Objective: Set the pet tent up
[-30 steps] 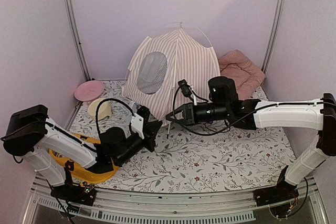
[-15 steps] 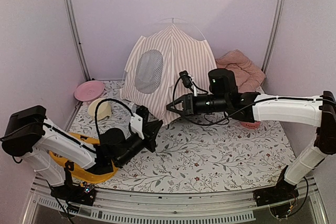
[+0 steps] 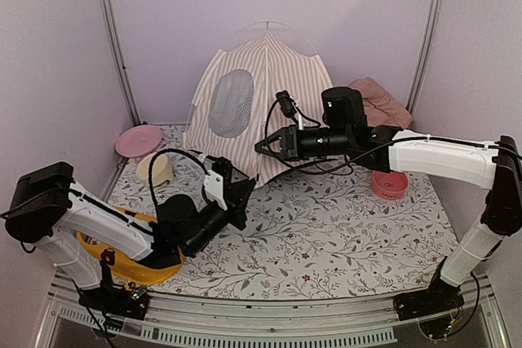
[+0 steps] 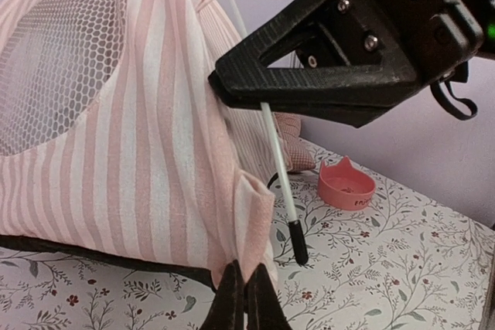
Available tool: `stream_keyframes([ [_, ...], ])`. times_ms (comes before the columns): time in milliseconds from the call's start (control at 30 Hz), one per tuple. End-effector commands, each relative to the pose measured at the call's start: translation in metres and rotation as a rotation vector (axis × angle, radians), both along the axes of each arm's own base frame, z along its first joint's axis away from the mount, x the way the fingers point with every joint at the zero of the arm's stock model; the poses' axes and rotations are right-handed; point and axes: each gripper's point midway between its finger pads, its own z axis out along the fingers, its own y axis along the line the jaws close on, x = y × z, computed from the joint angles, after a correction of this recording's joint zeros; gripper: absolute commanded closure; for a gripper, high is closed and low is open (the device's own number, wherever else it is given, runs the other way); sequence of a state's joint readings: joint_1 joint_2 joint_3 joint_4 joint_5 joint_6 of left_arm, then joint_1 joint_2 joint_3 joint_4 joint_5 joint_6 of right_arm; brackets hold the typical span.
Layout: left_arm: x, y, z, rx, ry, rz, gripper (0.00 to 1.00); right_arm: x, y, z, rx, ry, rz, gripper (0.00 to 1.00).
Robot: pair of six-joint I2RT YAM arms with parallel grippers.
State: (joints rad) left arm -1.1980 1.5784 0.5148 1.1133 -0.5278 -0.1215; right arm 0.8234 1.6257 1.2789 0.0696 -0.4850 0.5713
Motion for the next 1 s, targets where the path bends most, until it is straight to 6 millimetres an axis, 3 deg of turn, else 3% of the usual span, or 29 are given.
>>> stream_keyframes([
  [0,-0.041,-0.013,-0.088,0.304,0.099,-0.161,1.0,0.073,-0.055,0.148,0.299,-0.356,-0.291,1.0],
  [433,-0.052,-0.028,-0.094,0.368,0.074,-0.198,1.0,0.091,-0.077,0.18,0.348,-0.4,-0.325,1.0],
  [967,-0.053,-0.035,-0.098,0.396,0.072,-0.203,1.0,0.102,-0.106,0.194,0.381,-0.393,-0.369,1.0],
])
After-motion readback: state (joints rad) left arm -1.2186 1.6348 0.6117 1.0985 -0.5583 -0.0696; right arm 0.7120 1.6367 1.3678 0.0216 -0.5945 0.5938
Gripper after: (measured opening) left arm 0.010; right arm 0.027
